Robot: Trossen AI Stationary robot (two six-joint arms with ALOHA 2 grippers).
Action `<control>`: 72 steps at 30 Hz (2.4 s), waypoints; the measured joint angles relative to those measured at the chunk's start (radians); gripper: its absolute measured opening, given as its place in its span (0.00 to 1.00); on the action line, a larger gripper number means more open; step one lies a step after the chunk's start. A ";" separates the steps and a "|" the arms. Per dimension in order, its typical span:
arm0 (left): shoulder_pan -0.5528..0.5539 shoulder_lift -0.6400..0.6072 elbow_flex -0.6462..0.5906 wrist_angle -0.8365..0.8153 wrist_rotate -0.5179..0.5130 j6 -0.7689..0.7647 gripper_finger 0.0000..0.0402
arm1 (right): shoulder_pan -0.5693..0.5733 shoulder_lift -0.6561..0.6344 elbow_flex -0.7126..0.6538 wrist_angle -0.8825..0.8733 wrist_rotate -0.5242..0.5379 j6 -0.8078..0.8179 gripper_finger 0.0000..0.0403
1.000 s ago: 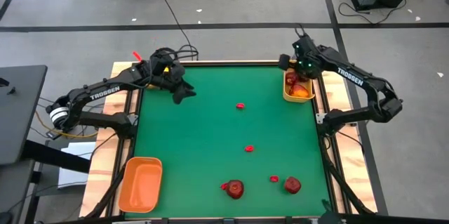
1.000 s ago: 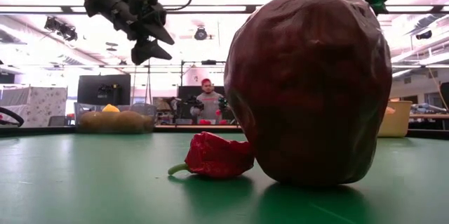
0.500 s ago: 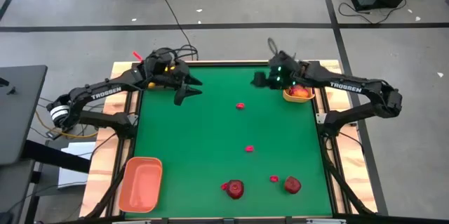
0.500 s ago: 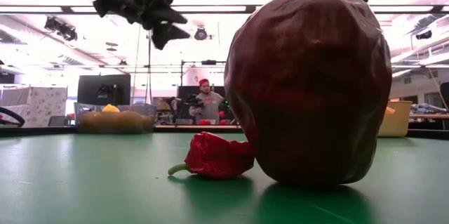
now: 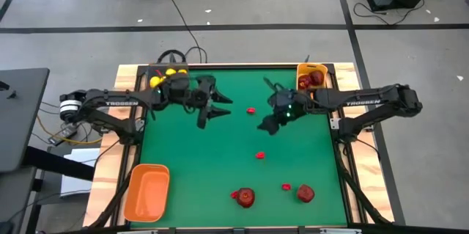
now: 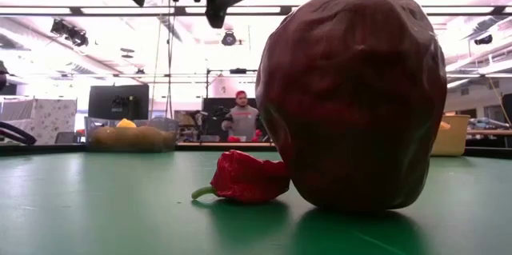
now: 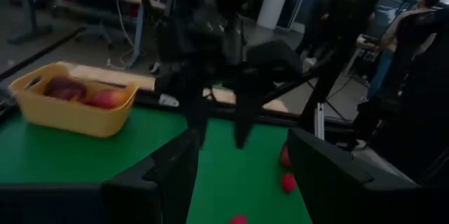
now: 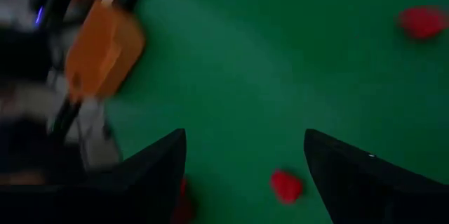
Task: Sort produce into baskets
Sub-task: Put the left red apple into the yellow bin
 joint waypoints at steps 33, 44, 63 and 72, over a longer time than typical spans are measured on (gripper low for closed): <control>-0.578 0.442 0.000 0.283 -0.227 0.001 0.92 | 0.343 0.008 -0.018 -0.068 0.112 -0.080 0.74; -0.627 0.671 0.115 0.370 -0.185 0.064 0.95 | 0.371 0.010 -0.018 -0.088 0.112 0.003 0.74; -0.628 0.820 0.181 0.402 -0.258 0.111 0.97 | 0.450 0.010 -0.018 -0.107 0.104 0.103 0.74; -0.618 0.820 0.201 0.419 -0.305 0.034 0.85 | 0.469 0.010 -0.018 -0.107 0.142 0.115 0.74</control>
